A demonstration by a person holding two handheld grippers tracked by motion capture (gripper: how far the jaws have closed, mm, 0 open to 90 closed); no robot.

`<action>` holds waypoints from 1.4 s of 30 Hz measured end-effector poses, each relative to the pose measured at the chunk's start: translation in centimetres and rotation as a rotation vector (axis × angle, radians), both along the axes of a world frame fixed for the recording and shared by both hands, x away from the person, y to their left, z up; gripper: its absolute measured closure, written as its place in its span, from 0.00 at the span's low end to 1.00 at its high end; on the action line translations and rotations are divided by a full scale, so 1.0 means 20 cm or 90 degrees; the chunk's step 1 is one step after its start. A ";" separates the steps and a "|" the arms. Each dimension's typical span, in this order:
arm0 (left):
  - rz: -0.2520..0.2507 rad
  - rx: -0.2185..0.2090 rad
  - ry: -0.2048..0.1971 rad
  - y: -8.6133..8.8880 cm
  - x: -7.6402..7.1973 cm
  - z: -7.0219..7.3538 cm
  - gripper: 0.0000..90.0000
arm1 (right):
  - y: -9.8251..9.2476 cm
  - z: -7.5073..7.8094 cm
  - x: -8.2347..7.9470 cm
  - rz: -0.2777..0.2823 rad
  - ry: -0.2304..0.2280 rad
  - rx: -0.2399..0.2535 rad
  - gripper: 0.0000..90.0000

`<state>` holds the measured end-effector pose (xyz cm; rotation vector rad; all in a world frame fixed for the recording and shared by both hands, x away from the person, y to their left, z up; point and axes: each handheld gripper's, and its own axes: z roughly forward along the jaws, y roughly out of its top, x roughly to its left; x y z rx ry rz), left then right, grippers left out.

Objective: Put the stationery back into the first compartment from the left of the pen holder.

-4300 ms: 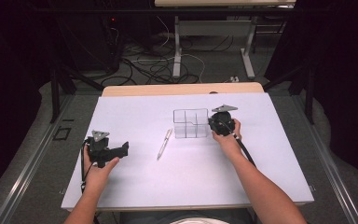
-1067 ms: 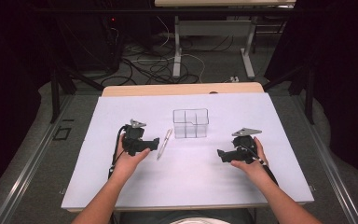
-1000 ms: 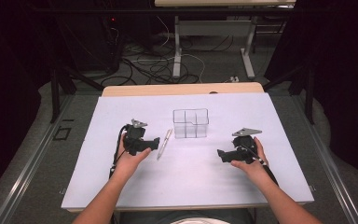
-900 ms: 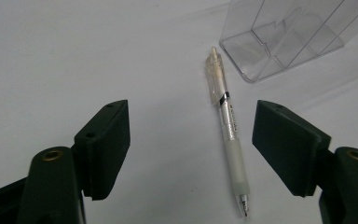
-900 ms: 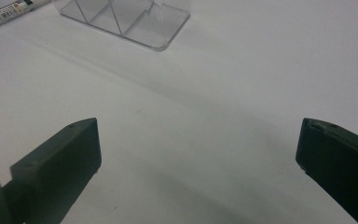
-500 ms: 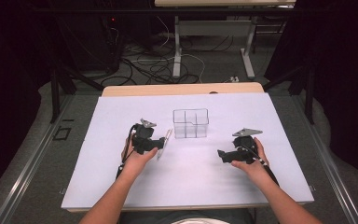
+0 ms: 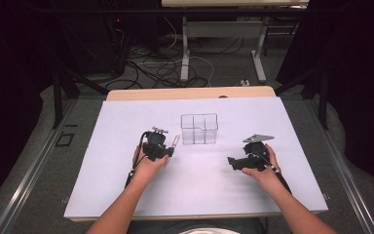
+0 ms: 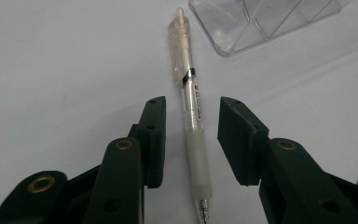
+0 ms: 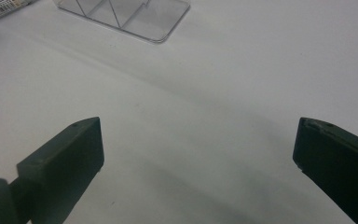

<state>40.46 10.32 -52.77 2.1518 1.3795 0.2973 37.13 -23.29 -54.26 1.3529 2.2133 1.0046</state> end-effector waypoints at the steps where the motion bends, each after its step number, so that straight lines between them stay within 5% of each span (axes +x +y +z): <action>1: 0.003 0.000 0.008 -0.01 0.00 0.00 0.71 | 0.00 0.00 0.00 0.000 0.000 0.002 0.02; 11: -0.014 0.018 0.050 -0.02 0.01 -0.03 0.79 | 0.00 0.00 0.00 0.005 0.004 0.000 0.03; 21: -0.015 0.045 0.048 -0.04 0.00 -0.05 0.86 | 0.01 -0.01 0.00 0.008 0.006 -0.002 0.04; 38: 0.018 0.010 0.087 -0.02 0.01 -0.04 0.89 | 0.01 -0.01 0.00 0.015 0.008 0.001 0.04; 42: 0.035 -0.015 0.092 0.01 0.01 -0.03 0.89 | 0.02 0.00 -0.01 0.021 0.000 -0.001 0.10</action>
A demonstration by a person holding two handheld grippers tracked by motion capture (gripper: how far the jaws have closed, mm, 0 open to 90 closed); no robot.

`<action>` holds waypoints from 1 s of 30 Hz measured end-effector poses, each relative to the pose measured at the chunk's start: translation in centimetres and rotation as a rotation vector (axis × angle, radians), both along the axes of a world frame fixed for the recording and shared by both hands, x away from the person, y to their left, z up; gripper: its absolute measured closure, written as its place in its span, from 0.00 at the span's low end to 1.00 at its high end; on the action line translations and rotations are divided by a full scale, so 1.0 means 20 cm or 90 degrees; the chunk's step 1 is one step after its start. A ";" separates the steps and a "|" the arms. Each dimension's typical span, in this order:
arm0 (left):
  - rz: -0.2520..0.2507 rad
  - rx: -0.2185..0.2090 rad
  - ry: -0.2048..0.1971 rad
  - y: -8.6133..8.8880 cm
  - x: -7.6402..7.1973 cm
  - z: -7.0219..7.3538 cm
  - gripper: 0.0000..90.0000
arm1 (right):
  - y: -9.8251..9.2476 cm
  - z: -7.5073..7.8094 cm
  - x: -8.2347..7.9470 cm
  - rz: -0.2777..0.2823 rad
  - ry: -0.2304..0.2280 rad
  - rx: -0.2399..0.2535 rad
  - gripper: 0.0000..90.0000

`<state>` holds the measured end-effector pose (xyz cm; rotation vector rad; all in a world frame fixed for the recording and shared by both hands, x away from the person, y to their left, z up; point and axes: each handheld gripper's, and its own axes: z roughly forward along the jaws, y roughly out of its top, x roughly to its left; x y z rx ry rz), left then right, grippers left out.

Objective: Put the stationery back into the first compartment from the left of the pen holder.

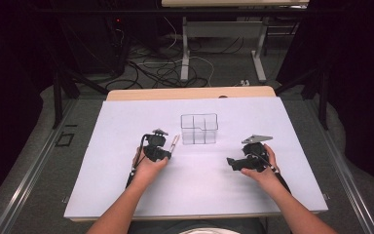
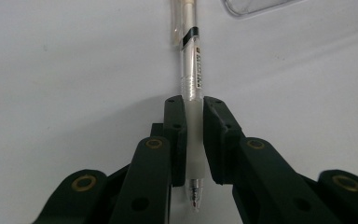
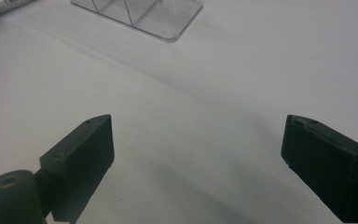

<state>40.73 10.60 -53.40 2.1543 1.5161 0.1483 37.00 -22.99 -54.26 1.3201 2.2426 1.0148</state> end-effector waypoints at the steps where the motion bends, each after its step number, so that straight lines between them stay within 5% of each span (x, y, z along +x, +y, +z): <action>1: 0.001 -0.005 0.003 0.01 0.00 0.00 0.89 | 0.00 0.00 0.00 0.005 -0.002 0.001 0.11; 18: 0.002 -0.056 -0.011 0.17 -0.07 0.13 0.89 | 0.01 0.03 -0.02 0.057 -0.030 -0.045 0.27; 22: 0.004 -0.075 -0.018 0.20 -0.11 0.16 0.89 | 0.02 0.05 -0.04 0.075 -0.057 -0.067 0.34; 30: -0.032 -0.079 -0.029 0.26 -0.20 0.20 0.89 | 0.05 0.05 -0.06 0.081 -0.066 -0.035 0.34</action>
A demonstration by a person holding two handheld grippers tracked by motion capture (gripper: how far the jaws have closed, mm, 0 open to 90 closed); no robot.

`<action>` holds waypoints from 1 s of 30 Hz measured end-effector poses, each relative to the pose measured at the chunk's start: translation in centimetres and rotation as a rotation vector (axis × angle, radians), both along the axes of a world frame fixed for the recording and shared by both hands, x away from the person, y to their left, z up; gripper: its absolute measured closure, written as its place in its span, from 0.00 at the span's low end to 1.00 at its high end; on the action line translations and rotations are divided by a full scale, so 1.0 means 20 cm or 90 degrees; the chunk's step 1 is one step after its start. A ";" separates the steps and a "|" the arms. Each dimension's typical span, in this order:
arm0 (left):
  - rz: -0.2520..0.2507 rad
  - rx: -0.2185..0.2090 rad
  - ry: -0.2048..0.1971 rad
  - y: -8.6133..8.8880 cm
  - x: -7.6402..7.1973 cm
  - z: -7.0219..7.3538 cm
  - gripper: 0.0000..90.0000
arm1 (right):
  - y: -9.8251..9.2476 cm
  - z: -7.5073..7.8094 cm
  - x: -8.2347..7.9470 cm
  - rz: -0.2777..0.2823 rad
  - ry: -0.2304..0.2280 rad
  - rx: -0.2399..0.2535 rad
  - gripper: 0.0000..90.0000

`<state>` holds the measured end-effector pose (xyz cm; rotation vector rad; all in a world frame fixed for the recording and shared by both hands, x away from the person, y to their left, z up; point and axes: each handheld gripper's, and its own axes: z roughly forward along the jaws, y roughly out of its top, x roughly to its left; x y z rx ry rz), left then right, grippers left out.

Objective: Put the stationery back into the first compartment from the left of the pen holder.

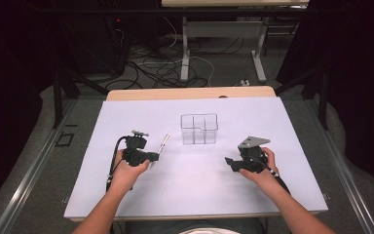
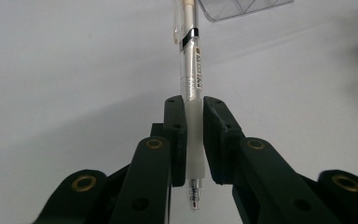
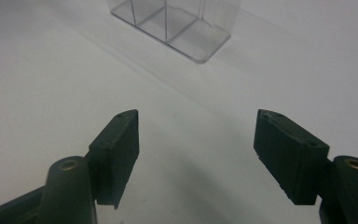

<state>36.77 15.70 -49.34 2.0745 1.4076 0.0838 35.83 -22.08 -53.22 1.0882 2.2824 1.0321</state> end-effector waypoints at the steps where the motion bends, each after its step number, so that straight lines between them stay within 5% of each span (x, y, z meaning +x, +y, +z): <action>1: -0.003 0.000 -0.003 0.01 -0.01 0.00 0.89 | 0.00 0.00 0.00 0.007 -0.006 0.010 0.34; 7: -0.022 -0.006 -0.004 0.04 -0.07 0.03 0.89 | 0.02 0.01 -0.02 0.025 -0.038 0.031 0.33; 14: -0.033 -0.016 -0.004 0.04 -0.12 0.04 0.89 | 0.09 0.02 -0.05 0.047 -0.047 -0.016 0.29; 22: -0.048 -0.017 0.003 0.01 -0.14 0.03 0.89 | 0.16 0.03 -0.09 0.114 -0.098 -0.128 0.21; 30: -0.078 -0.002 0.006 -0.06 -0.14 -0.01 0.89 | 0.22 0.02 -0.12 0.184 -0.153 -0.233 0.30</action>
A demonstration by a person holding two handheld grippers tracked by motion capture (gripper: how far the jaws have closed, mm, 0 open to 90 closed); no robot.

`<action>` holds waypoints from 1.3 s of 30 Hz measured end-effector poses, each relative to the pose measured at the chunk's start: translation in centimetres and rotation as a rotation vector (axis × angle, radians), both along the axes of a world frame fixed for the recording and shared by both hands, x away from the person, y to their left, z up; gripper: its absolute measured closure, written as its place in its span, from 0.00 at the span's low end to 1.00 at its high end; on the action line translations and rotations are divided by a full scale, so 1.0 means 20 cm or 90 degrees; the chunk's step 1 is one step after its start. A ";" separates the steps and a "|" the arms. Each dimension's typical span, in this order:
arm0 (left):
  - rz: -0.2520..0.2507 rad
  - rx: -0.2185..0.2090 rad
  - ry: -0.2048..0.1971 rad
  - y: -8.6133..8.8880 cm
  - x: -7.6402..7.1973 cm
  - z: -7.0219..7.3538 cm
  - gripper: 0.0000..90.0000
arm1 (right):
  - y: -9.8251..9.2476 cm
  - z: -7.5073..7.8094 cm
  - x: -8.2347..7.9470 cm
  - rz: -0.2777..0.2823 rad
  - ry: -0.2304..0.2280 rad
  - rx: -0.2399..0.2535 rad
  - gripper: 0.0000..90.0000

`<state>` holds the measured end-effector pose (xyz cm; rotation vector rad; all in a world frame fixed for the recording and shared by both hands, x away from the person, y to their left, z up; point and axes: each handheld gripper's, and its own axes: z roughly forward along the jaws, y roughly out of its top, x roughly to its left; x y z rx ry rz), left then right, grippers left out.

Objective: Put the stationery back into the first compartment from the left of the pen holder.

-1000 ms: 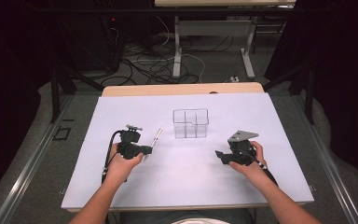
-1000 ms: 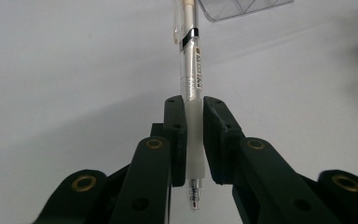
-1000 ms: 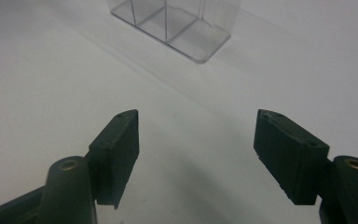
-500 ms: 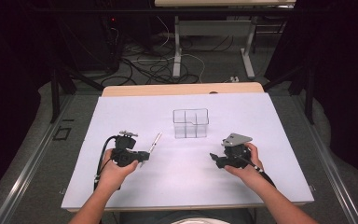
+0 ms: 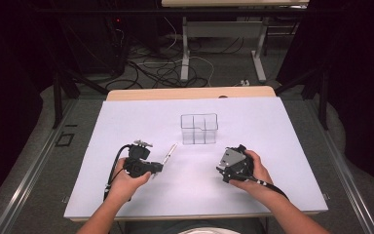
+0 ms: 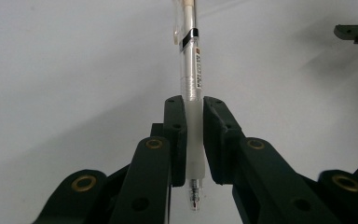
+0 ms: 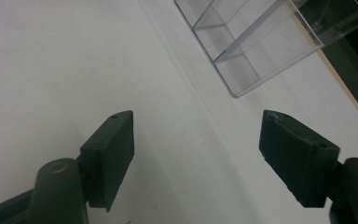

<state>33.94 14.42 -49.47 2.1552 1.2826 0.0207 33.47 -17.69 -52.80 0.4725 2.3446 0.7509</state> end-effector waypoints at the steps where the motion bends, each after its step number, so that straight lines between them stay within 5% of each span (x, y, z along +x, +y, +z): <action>1: -0.004 0.002 0.001 -0.01 0.00 0.00 0.89 | 0.01 0.00 0.00 0.010 -0.003 -0.008 0.31; 9: -0.039 0.010 0.010 -0.08 -0.01 -0.03 0.89 | 0.05 0.00 -0.04 0.084 -0.052 -0.063 0.41; 16: -0.061 -0.020 0.037 -0.11 0.00 -0.05 0.89 | 0.09 -0.01 -0.06 0.146 -0.085 -0.129 0.46; 18: -0.064 -0.042 0.051 -0.12 0.01 -0.06 0.89 | 0.10 -0.03 -0.07 0.184 -0.112 -0.122 0.46; 23: -0.081 -0.053 0.064 -0.14 0.02 -0.07 0.89 | 0.14 -0.04 -0.09 0.238 -0.173 -0.173 0.45; 31: -0.097 -0.050 0.070 -0.22 0.01 -0.08 0.89 | 0.18 -0.06 -0.12 0.277 -0.213 -0.179 0.50; 39: -0.126 -0.049 0.075 -0.30 -0.01 -0.09 0.89 | 0.21 -0.09 -0.16 0.321 -0.268 -0.219 0.53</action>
